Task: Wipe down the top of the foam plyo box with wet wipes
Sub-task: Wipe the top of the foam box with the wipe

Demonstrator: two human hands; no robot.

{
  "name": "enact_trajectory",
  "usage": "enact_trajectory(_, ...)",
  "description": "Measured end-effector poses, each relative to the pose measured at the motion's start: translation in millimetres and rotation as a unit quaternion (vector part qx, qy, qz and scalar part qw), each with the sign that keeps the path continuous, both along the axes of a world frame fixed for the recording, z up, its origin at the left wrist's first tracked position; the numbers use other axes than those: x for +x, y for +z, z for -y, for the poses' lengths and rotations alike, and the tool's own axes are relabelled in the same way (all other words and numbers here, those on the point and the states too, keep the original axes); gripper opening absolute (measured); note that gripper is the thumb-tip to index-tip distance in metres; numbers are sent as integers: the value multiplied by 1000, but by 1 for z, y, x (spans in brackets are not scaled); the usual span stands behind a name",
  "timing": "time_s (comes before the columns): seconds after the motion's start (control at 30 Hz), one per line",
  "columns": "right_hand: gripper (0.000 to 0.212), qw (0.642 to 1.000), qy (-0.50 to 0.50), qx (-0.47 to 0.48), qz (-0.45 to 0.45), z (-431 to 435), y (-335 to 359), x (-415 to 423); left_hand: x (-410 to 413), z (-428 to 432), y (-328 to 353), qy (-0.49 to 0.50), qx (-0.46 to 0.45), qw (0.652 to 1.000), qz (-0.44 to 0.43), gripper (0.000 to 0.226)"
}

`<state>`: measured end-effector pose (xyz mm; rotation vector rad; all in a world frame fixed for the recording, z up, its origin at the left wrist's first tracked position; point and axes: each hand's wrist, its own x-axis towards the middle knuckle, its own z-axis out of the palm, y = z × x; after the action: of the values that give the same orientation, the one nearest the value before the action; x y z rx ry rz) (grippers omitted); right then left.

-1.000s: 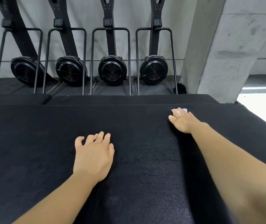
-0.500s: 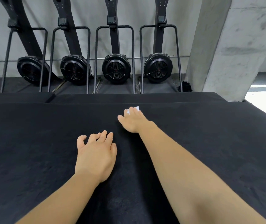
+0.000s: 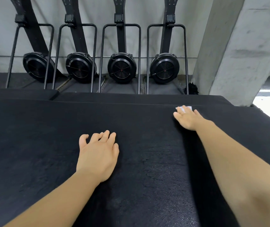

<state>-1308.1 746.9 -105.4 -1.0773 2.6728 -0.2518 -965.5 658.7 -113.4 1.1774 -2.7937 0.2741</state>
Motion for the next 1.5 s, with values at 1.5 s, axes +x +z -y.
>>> enact_trajectory(1.5, 50, 985, 163, -63, -13, 106, 13, 161, -3, -1, 6, -3, 14, 1000, 3, 53)
